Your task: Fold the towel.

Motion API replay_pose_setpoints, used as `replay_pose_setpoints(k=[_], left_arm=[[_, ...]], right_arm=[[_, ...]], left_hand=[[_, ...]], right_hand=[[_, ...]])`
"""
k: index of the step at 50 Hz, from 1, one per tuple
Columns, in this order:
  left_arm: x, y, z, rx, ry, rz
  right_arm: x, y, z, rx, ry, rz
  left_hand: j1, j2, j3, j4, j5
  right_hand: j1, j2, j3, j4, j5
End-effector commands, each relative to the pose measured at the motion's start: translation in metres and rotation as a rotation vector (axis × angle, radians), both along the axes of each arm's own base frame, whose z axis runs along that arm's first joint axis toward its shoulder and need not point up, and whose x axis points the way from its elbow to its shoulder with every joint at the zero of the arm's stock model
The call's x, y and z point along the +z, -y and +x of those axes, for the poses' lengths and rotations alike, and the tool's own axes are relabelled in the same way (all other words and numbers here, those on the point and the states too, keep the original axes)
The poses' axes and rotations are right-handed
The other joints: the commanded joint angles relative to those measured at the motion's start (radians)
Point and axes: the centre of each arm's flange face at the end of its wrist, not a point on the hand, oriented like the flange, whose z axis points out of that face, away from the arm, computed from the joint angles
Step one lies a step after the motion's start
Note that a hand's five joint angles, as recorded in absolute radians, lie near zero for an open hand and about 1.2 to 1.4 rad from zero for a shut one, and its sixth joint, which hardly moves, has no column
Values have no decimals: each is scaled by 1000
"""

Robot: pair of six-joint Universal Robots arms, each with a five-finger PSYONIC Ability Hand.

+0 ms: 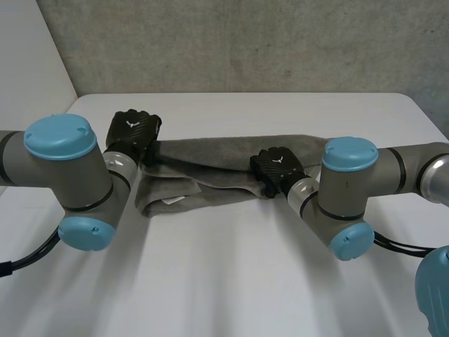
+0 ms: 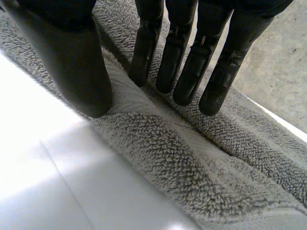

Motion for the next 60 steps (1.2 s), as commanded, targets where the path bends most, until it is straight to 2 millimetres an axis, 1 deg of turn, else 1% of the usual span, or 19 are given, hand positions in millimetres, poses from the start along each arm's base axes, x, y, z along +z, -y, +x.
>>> replay_pose_setpoints(k=[1,8,13,15,16,17,18,19,21,22,24,25,27,28,32,35,41,52,60], left_arm=[[2,-2,0,-1,-1,0],[1,-6,-3,-12,-1,1],[1,-8,-5,-18,-1,1],[0,-8,-5,-17,1,5],[0,-8,-5,-17,1,5],[0,-9,-4,-17,2,7],[0,-9,-4,-17,2,7],[-1,-9,-4,-17,3,9],[-3,-10,-5,-18,7,13],[-3,-10,-5,-18,7,13],[-6,-10,-5,-18,10,20],[-6,-10,-5,-18,10,20],[-9,-11,-5,-20,13,27],[-9,-11,-5,-20,13,27],[-10,-14,-7,-29,15,31],[-12,-18,-8,-35,20,41],[-17,-23,-7,-42,33,59],[-24,-31,-9,-56,46,77],[-20,-33,-11,-62,40,69]], right_arm=[[-8,3,1,2,-7,-11],[-11,5,1,9,-27,-25],[-1,5,-1,3,-23,-39],[36,4,-4,-4,9,-99],[36,4,-4,-4,9,-100],[59,0,-6,-4,31,-140],[60,0,-6,-4,32,-140],[80,-3,-9,-4,45,-170],[108,-1,-26,-33,52,-194],[108,-1,-26,-33,52,-194],[124,4,-49,-81,31,-182],[124,4,-49,-82,31,-182],[126,11,-72,-128,-17,-146],[126,11,-72,-128,-17,-146],[113,12,-92,-128,-108,-98],[103,11,-101,-123,-141,-68],[100,9,-113,-132,-144,-46],[131,19,-133,-206,-104,-159],[131,23,-138,-218,-107,-166]], left_hand=[[-83,-180,-196,-180,-355],[-83,-180,-196,-180,-355],[-83,-180,-196,-180,-355],[-83,-180,-196,-180,-355],[-83,-180,-196,-180,-355],[-83,-180,-196,-180,-355],[-83,-180,-196,-180,-355],[-83,-180,-196,-180,-355],[-100,-197,-213,-197,-372],[-100,-197,-213,-198,-372],[-114,-211,-228,-212,-387],[-115,-212,-228,-212,-387],[-132,-229,-245,-230,-405],[-132,-229,-246,-230,-405],[-138,-235,-251,-236,-410],[-144,-241,-257,-242,-416],[-182,-279,-295,-280,-455],[-288,-385,-401,-385,-560],[-705,-802,-818,-802,-977]], right_hand=[[25,27,28,25,35],[487,488,489,486,496],[488,490,491,488,498],[488,490,491,488,498],[488,490,491,488,498],[488,490,491,488,498],[488,490,491,488,498],[488,490,491,488,498],[488,490,491,488,498],[488,490,491,488,498],[488,490,491,488,498],[488,490,491,488,498],[488,490,491,488,498],[488,490,491,488,498],[488,490,491,488,498],[488,490,491,488,498],[488,490,491,488,498],[488,490,491,488,498],[488,490,491,488,498]])
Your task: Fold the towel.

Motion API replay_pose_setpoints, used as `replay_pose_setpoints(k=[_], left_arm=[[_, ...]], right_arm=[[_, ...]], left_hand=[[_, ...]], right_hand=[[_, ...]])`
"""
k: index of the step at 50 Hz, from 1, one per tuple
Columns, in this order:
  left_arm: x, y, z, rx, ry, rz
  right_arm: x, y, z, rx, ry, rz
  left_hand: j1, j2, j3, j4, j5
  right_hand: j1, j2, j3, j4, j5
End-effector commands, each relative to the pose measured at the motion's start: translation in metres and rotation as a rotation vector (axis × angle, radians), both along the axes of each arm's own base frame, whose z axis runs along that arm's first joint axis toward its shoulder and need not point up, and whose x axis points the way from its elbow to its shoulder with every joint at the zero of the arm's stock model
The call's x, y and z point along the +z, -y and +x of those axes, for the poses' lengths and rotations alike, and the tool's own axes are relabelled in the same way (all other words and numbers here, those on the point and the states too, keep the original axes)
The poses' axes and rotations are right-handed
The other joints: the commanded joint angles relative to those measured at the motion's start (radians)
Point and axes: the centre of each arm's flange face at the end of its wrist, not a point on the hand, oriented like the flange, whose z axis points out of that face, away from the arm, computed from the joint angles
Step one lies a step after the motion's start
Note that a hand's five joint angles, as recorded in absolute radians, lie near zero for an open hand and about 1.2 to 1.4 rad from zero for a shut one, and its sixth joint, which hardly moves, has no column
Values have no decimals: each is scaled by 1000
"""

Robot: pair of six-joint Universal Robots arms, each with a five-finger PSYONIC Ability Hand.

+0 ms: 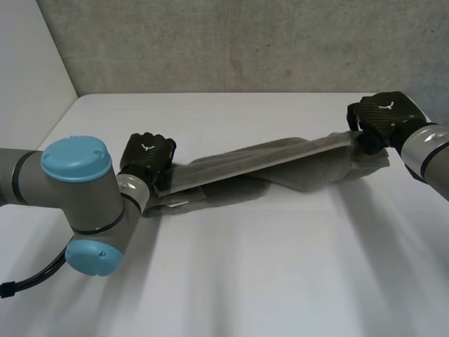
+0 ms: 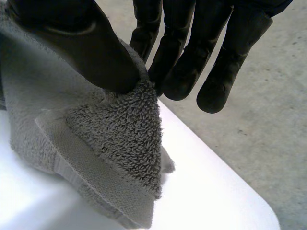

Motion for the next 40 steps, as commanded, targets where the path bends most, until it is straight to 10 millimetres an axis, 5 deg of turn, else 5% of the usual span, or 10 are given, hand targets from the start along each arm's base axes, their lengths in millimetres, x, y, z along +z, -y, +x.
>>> replay_pose_setpoints(k=[1,9,22,29,40], left_arm=[[8,-1,-2,-7,-10,-15],[29,-12,6,-4,-19,-28],[55,-62,19,-42,-28,-46],[25,-94,9,-116,27,30],[-18,-71,-12,-126,58,79]], right_arm=[[-1,2,-1,-3,-4,-5],[-8,0,1,5,-6,16],[-19,2,1,3,-14,41],[-18,2,1,3,-14,37],[-17,4,-1,-2,-13,34]], left_hand=[[-428,-428,-438,-435,-613],[-740,-740,-750,-747,-924],[-669,-670,-679,-677,-854],[-652,-652,-662,-659,-837],[-652,-652,-662,-659,-837]], right_hand=[[59,78,56,52,55],[59,78,56,52,55],[59,78,56,52,55],[59,78,56,52,55],[59,78,56,52,55]])
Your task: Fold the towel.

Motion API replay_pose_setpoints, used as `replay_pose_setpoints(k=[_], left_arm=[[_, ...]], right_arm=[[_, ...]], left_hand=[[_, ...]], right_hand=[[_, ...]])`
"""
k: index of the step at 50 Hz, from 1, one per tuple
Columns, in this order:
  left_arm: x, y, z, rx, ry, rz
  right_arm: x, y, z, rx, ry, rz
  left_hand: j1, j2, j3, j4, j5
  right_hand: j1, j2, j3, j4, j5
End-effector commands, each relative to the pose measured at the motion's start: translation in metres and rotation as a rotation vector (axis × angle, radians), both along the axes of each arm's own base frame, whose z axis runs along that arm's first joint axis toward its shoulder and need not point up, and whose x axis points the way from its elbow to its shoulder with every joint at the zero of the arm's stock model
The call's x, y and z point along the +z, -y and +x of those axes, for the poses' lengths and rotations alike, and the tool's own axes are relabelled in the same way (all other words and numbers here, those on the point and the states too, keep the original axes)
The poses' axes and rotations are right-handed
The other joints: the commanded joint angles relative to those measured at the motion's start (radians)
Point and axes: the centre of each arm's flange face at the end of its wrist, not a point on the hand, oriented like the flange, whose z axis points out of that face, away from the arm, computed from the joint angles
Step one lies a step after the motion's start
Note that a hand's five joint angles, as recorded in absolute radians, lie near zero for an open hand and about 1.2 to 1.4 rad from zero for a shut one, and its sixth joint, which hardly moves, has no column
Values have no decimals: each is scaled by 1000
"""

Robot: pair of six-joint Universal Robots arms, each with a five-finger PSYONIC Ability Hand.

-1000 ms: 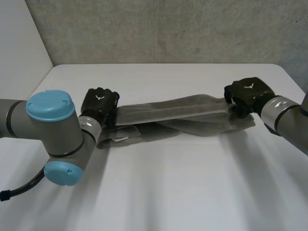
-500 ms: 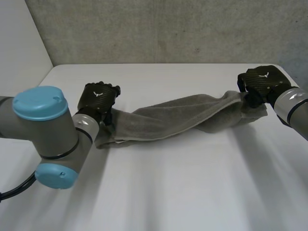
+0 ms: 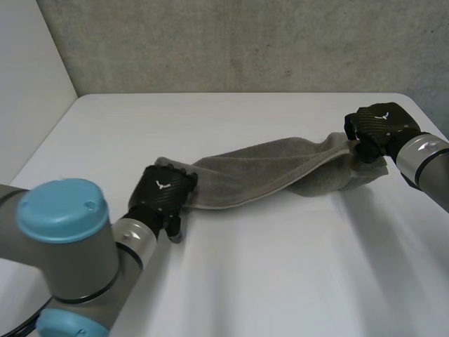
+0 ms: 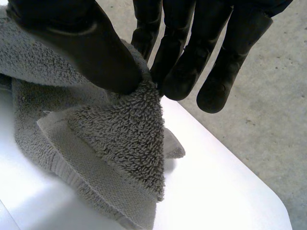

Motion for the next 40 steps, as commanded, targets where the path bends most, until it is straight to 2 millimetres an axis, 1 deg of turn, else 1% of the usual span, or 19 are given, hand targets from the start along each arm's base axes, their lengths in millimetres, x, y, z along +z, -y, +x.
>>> replay_pose_setpoints(k=[1,2,4,7,9,10,12,13,15,16,20,24,25,27,28,30,35,40], left_arm=[[-22,25,-17,3,-8,-14],[-22,25,-17,3,-8,-14],[-22,36,-24,5,-33,-51],[-22,41,-28,5,-44,-66],[-21,51,-34,5,-62,-92],[-21,51,-34,5,-62,-92],[-20,59,-41,5,-76,-111],[-20,59,-41,5,-76,-111],[-20,68,-46,10,-89,-125],[-20,68,-46,10,-89,-125],[-24,79,-51,16,-93,-135],[-31,90,-47,51,-87,-134],[-31,90,-47,51,-87,-134],[-32,102,-33,125,-73,-135],[-32,102,-33,125,-73,-135],[-29,111,-22,177,-68,-145],[-19,112,-18,190,-76,-159],[-20,110,-16,190,-58,-151]], right_arm=[[2,1,-1,-1,1,-4],[2,1,-1,-1,1,-4],[1,0,0,1,1,-1],[1,0,0,1,1,-3],[0,0,0,4,1,0],[0,0,0,4,1,0],[0,-1,1,5,1,0],[0,-1,1,5,1,0],[0,-1,1,7,1,0],[0,-1,1,7,1,0],[0,-1,1,7,0,0],[2,2,-2,-2,0,-5],[2,2,-2,-2,0,-5],[3,2,-3,-7,0,-9],[3,2,-3,-7,0,-9],[6,2,-3,-10,3,-19],[12,3,-4,-18,6,-40],[15,3,-5,-23,10,-51]], left_hand=[[-35,-25,-39,-29,-222],[-35,-25,-39,-29,-222],[0,10,-4,6,-187],[24,34,20,30,-163],[108,119,104,114,-78],[109,119,105,115,-78],[164,175,160,170,-22],[165,175,161,170,-22],[208,219,204,214,22],[209,219,205,215,22],[279,289,275,285,92],[347,357,343,352,160],[347,357,343,353,160],[347,357,343,353,160],[347,357,343,353,160],[347,357,343,353,160],[341,351,337,347,154],[335,345,331,341,148]], right_hand=[[60,78,56,52,49],[60,78,56,52,49],[60,78,56,52,49],[60,78,56,52,49],[60,78,56,52,49],[60,78,56,52,49],[60,78,56,52,49],[60,78,56,52,49],[60,78,56,52,49],[60,78,56,52,49],[60,78,56,52,49],[60,78,56,52,49],[60,78,56,52,49],[60,78,56,52,49],[60,78,56,52,49],[60,78,56,52,49],[60,78,56,52,49],[60,78,56,52,49]])
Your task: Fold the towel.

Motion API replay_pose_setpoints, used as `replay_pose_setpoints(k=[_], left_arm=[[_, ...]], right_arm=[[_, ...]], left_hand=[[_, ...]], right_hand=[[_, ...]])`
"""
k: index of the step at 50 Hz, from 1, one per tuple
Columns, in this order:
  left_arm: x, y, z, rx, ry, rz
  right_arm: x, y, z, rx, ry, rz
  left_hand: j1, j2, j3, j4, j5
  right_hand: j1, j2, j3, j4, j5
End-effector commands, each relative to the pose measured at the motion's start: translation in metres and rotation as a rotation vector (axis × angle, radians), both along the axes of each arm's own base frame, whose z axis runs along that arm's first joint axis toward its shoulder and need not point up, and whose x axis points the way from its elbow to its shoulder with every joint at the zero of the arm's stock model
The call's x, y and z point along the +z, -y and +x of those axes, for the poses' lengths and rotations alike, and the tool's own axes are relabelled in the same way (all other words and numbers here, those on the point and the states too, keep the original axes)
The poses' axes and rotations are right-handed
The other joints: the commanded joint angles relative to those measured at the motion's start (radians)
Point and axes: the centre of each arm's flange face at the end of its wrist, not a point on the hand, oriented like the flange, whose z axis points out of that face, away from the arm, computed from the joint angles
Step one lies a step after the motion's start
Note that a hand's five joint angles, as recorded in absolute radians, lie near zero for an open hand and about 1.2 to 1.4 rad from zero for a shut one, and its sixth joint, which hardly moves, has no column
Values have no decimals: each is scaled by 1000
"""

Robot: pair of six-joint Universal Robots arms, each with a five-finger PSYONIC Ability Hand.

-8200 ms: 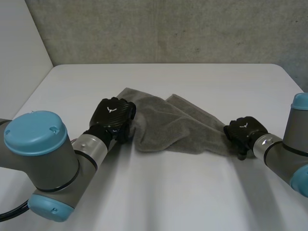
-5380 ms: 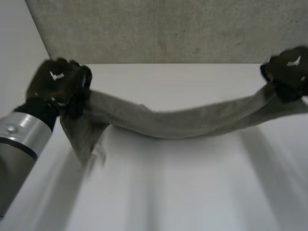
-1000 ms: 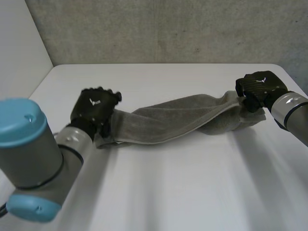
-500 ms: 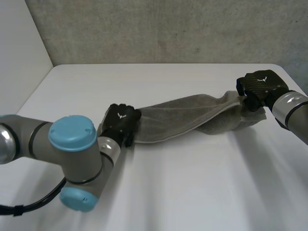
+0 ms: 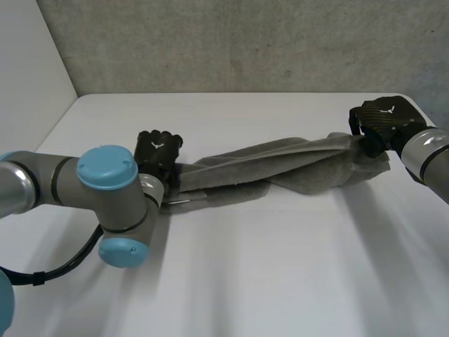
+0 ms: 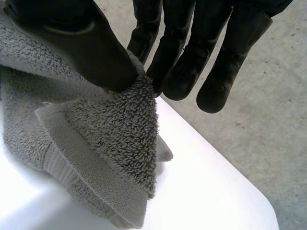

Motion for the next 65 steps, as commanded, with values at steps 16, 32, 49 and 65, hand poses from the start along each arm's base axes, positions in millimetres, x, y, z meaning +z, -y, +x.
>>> replay_pose_setpoints(k=[16,32,49,65], left_arm=[[13,-23,13,-12,50,14],[163,-19,43,63,-120,-320],[204,-37,63,-76,-9,-285],[73,-44,47,-157,167,74]], right_arm=[[4,0,1,-3,11,-38],[128,-34,-2,13,54,-324],[101,-51,-10,157,-228,14],[45,-38,15,176,-260,105]], left_hand=[[393,389,390,391,224],[436,432,433,434,266],[436,432,433,434,266],[-445,-448,-447,-446,-614]], right_hand=[[60,78,56,52,49],[60,78,56,52,49],[60,78,56,52,49],[60,78,56,52,49]])
